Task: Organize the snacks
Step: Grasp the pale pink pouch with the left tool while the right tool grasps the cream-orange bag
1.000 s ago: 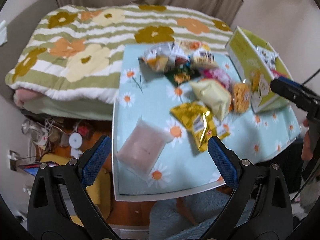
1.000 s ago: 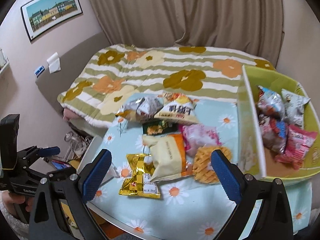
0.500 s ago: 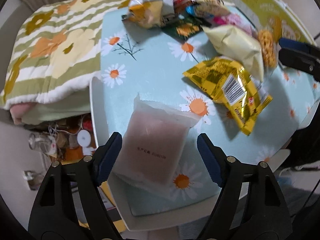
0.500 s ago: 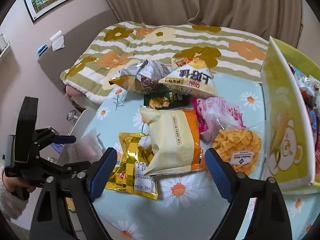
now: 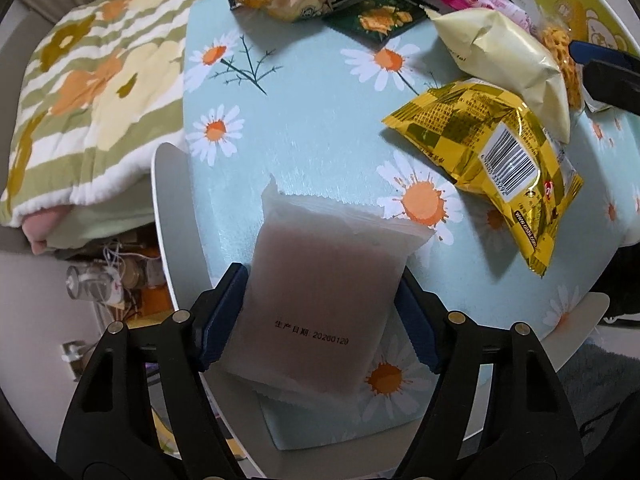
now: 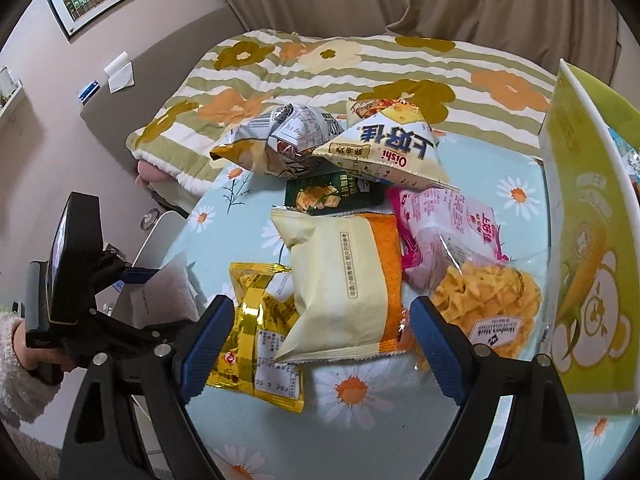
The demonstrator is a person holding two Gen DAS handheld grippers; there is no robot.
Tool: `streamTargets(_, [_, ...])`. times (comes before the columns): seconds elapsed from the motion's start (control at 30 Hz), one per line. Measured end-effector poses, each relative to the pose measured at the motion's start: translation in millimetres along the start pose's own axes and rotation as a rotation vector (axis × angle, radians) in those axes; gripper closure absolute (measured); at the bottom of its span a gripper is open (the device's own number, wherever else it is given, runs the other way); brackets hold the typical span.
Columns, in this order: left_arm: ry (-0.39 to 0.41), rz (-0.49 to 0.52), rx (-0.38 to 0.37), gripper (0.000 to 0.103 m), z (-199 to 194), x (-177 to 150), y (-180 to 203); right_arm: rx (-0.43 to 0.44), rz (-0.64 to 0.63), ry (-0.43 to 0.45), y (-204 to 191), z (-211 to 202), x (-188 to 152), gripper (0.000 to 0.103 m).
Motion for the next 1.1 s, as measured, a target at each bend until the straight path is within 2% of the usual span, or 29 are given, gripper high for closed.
streamTargets(0.4, [-0.011,-0.066,-0.033,0.038,1,1,-6,0.025,-0.072,-0.071,4,25,9,0.016])
streamTargets(0.83, [0.003,-0.13,-0.075,0.039,-8,-1,5,0.074,-0.05,-0.146,11,58,15,0.02])
streamTargets(0.9, [0.009,-0.149,-0.078,0.039,-10,-1,5,0.074,-0.048,-0.145,11,59,16,0.022])
streamTargets(0.97, [0.017,-0.171,-0.083,0.039,-14,-2,4,0.068,-0.054,-0.147,11,62,16,0.03])
streamTargets(1.1, [0.024,-0.207,-0.1,0.039,-18,-3,3,0.053,-0.061,-0.139,9,62,14,0.037])
Point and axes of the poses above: each gripper's, at about its wrist camera, not at the fingertips, and z roughly the way its jaws point, y to its right, x to its top, the point moved 9 cm from there along z, roughly the way its jaws point, and after that the axes turned 5 degrees about -y, right-handed, at the moved point
